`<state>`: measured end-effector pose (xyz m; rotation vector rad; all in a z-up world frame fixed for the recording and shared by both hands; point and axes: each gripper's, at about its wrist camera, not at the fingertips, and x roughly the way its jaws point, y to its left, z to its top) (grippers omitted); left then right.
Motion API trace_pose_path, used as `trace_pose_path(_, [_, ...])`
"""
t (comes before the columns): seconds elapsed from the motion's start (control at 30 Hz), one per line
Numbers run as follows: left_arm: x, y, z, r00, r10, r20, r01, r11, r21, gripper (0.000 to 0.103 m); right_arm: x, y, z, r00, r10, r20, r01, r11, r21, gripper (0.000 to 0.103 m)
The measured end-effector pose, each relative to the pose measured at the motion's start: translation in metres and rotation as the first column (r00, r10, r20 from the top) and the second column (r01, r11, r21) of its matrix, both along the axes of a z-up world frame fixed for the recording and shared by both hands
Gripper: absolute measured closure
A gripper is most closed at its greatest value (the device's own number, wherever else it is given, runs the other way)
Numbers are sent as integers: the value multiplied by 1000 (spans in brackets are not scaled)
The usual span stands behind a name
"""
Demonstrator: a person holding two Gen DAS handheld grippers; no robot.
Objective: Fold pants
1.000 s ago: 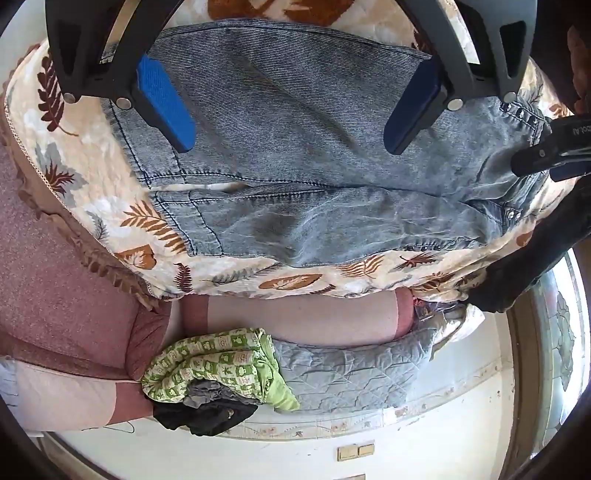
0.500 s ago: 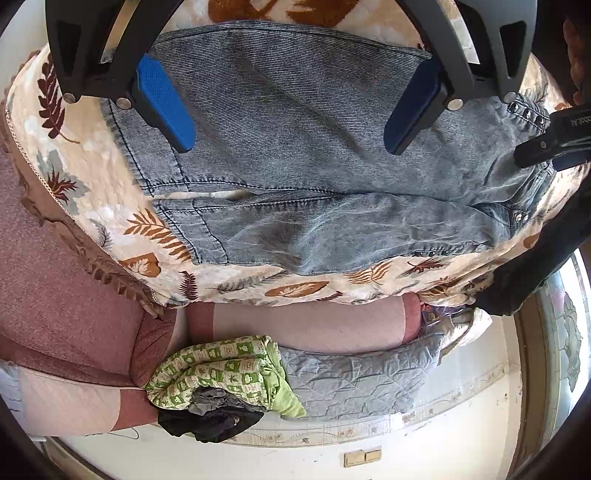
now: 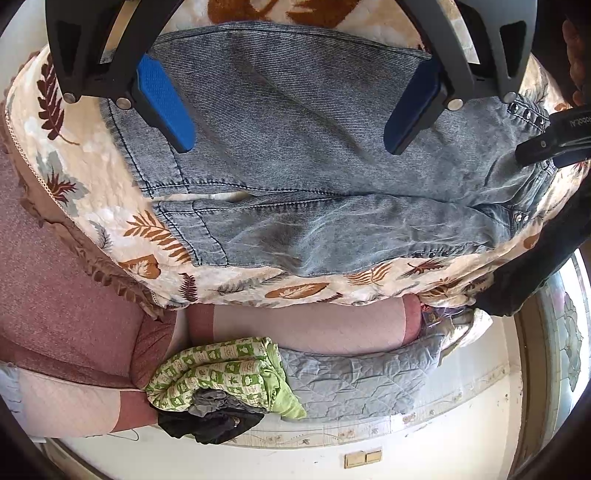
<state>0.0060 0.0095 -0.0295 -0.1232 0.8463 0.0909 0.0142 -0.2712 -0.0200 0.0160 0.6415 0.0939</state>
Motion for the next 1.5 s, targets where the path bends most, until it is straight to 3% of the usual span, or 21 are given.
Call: trace_pose_path(1.5, [-2, 2, -4, 1000, 7, -5, -7, 1000, 5, 0, 0, -1, 0, 1000, -3, -2, 3, 1000, 6, 0])
